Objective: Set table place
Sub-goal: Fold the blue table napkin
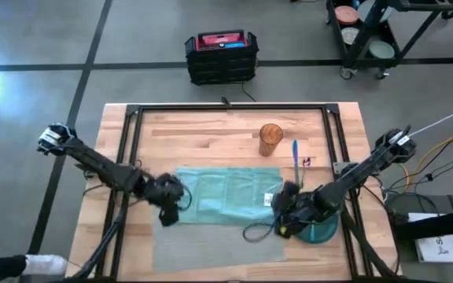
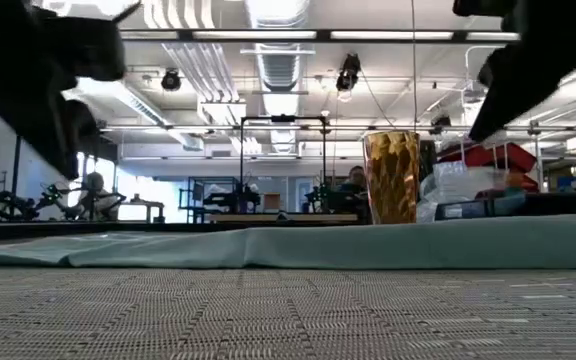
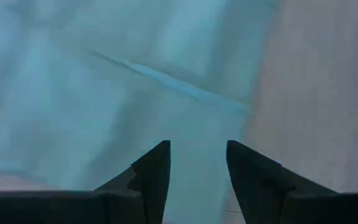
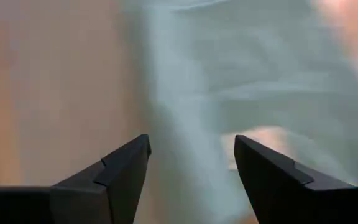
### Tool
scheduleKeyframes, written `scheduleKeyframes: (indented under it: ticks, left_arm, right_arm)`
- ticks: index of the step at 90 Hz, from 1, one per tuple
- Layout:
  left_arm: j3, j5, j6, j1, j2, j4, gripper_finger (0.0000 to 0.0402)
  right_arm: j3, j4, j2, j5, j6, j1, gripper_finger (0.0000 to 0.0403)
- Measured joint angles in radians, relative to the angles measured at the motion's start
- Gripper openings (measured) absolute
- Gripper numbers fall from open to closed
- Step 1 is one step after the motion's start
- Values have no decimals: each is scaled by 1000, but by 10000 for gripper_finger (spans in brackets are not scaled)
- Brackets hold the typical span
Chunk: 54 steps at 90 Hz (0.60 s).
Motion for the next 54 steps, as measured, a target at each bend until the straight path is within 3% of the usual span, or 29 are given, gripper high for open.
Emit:
scheduleKeyframes:
  ticks: [11,25,54]
  left_arm:
    - [-44,0,-22,-35,68,138,120]
    - [-50,34,-40,-38,164,164,107]
    - [0,189,-139,-101,259,155,91]
  right_arm:
    - [-18,70,95,-19,-7,-4,207]
    - [7,63,175,-36,-25,0,193]
    - [30,40,181,-47,-66,-1,172]
